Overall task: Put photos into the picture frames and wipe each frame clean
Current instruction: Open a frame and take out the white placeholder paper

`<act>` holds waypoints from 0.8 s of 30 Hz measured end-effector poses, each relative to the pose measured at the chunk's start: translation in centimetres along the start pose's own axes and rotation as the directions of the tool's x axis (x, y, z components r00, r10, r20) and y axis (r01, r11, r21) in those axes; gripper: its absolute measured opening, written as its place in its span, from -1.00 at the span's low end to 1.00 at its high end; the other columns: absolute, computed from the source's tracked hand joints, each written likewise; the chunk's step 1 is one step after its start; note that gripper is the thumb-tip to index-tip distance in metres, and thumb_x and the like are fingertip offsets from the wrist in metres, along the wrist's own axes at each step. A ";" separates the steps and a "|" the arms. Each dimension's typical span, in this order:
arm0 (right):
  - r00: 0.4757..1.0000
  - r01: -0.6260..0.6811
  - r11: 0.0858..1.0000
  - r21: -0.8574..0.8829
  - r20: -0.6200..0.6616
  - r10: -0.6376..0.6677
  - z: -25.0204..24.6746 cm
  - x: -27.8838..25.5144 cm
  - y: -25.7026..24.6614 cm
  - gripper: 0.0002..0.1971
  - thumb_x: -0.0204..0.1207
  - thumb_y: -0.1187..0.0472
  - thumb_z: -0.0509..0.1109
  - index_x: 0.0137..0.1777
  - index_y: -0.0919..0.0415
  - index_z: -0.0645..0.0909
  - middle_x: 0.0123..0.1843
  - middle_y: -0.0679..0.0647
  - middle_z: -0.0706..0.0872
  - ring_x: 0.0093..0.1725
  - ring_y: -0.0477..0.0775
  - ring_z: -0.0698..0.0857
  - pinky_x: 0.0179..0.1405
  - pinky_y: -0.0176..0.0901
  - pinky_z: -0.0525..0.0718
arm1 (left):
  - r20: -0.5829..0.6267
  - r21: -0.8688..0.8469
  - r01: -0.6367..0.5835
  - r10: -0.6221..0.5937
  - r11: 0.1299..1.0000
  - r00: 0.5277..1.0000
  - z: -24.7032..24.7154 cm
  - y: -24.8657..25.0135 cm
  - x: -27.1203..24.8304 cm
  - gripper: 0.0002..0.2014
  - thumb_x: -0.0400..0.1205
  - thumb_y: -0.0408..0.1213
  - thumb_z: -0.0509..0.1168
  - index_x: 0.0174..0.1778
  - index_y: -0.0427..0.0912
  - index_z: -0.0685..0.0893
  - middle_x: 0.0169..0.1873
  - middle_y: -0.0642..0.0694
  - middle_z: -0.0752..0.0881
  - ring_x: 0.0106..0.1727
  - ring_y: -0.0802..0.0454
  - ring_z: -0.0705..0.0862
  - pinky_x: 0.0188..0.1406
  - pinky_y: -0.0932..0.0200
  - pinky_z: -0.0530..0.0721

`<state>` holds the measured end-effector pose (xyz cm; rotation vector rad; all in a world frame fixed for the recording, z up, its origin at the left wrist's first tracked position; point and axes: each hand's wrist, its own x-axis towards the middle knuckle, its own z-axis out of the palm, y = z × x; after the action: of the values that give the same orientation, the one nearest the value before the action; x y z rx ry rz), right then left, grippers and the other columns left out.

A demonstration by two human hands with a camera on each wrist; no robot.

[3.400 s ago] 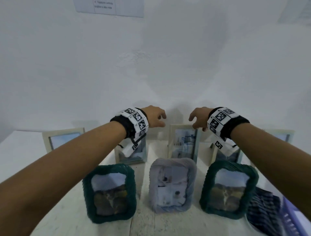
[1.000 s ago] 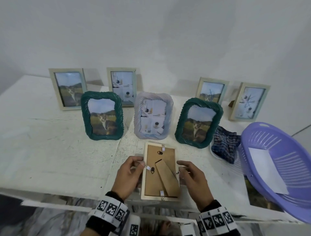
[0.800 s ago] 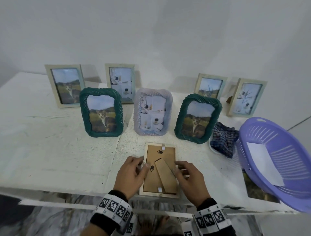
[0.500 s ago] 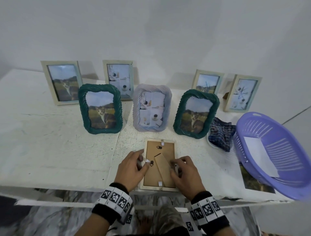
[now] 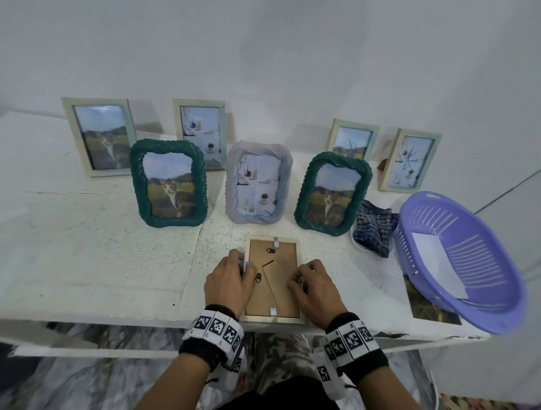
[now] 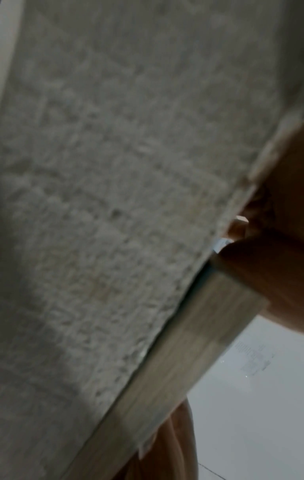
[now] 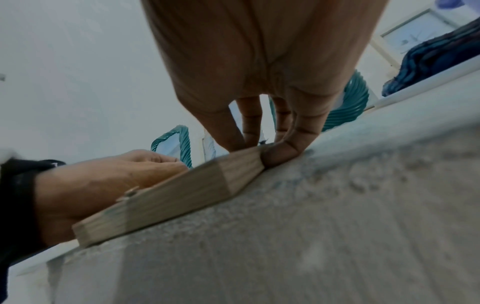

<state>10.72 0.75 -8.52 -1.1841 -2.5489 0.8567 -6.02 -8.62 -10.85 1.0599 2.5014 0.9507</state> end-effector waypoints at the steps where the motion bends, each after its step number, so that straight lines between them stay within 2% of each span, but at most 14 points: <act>1: 1.000 -0.011 1.000 0.014 -0.005 0.011 0.0 0.0 -0.1 -0.89 0.55 0.17 0.37 -0.05 0.20 0.57 -0.02 0.00 0.45 -0.23 -0.03 0.51 -0.18 -0.21 0.52 | -0.010 -0.003 -0.008 0.008 1.000 1.000 0.1 0.0 -0.1 -0.80 0.65 -0.07 0.22 0.04 -0.11 0.56 -0.17 -0.09 0.72 -0.15 -0.17 0.67 -0.22 0.06 0.52; 5: 0.998 -0.065 0.997 0.030 -0.015 0.066 0.1 -0.1 -0.6 -0.81 0.44 0.23 0.38 0.00 0.16 0.46 -0.02 0.01 0.48 -0.18 0.01 0.51 -0.23 -0.23 0.44 | -0.047 -0.024 -0.059 0.058 0.998 0.997 0.2 -0.6 -0.4 -0.85 0.63 -0.13 0.29 -0.01 -0.13 0.59 -0.26 -0.05 0.69 -0.25 -0.14 0.65 -0.31 0.13 0.44; 8: 0.998 -0.061 0.994 0.094 -0.008 0.062 0.0 -0.2 -0.4 -0.74 0.39 0.29 0.35 0.02 0.10 0.37 -0.08 -0.08 0.43 -0.26 -0.13 0.46 -0.30 -0.28 0.39 | -0.064 -0.031 -0.077 0.075 0.997 0.995 0.2 -0.7 -0.5 -0.85 0.63 -0.13 0.30 -0.01 -0.13 0.61 -0.27 0.00 0.68 -0.26 -0.07 0.64 -0.31 0.16 0.41; 10: 0.999 -0.052 0.989 0.136 0.005 0.052 -0.1 -0.2 -0.1 -0.72 0.39 0.31 0.33 0.04 0.09 0.36 -0.10 -0.09 0.44 -0.29 -0.15 0.47 -0.31 -0.29 0.42 | -0.074 -0.038 -0.086 0.083 0.996 0.994 0.2 -0.8 -0.6 -0.85 0.63 -0.13 0.31 0.00 -0.13 0.63 -0.27 0.03 0.66 -0.26 -0.03 0.63 -0.31 0.18 0.40; 14: 0.998 -0.041 0.987 0.155 0.046 0.034 -0.4 -0.4 0.3 -0.68 0.41 0.33 0.32 0.14 0.09 0.41 -0.03 0.00 0.49 -0.26 -0.07 0.52 -0.27 -0.22 0.55 | -0.086 -0.067 -0.090 0.084 0.994 0.993 0.2 -0.9 -0.9 -0.83 0.63 -0.13 0.33 0.05 -0.12 0.66 -0.31 0.12 0.62 -0.32 0.12 0.54 -0.31 0.23 0.39; 17: 0.995 -0.036 0.987 0.157 0.096 0.021 -1.1 -0.1 0.4 -0.64 0.46 0.27 0.33 0.23 0.06 0.42 -0.06 0.03 0.52 -0.24 -0.05 0.54 -0.23 -0.20 0.56 | -0.089 -0.096 -0.081 0.073 0.992 0.993 -0.1 -0.9 -1.1 -0.82 0.62 -0.12 0.34 0.07 -0.10 0.67 -0.32 0.14 0.64 -0.31 0.14 0.57 -0.29 0.24 0.42; 19: 0.994 -0.037 0.996 0.075 0.102 0.029 -1.5 0.9 0.3 -0.66 0.53 0.13 0.34 0.29 0.07 0.43 -0.07 0.04 0.56 -0.20 0.00 0.58 -0.19 -0.16 0.56 | -0.074 -0.104 -0.083 0.076 0.991 0.994 -0.2 -0.8 -1.1 -0.81 0.60 -0.09 0.36 0.07 -0.05 0.67 -0.32 0.16 0.65 -0.31 0.16 0.60 -0.28 0.23 0.50; 22: 0.999 -0.042 0.985 -0.167 0.008 0.044 -1.8 3.0 -0.3 -0.62 0.57 -0.03 0.30 0.30 0.15 0.48 0.12 0.11 0.55 -0.01 0.16 0.62 -0.07 -0.07 0.61 | -0.032 -0.093 -0.086 0.083 0.992 0.996 -0.2 -0.7 -1.1 -0.79 0.57 -0.02 0.38 0.07 0.03 0.65 -0.30 0.19 0.64 -0.32 0.21 0.62 -0.24 0.19 0.61; 24: 0.999 -0.039 0.968 -0.249 -0.012 0.038 -1.7 4.6 -1.1 -0.57 0.58 -0.10 0.27 0.32 0.15 0.49 0.20 0.14 0.52 0.12 0.21 0.59 0.01 0.00 0.63 | -0.022 -0.113 -0.082 0.080 0.990 0.997 -0.2 -0.7 -1.1 -0.78 0.57 0.00 0.38 0.09 0.08 0.64 -0.27 0.22 0.65 -0.30 0.27 0.63 -0.20 0.17 0.64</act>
<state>7.73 4.33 -6.81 -1.3056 -2.6967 0.5494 -5.72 -9.87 -11.13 1.1295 2.4017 1.1163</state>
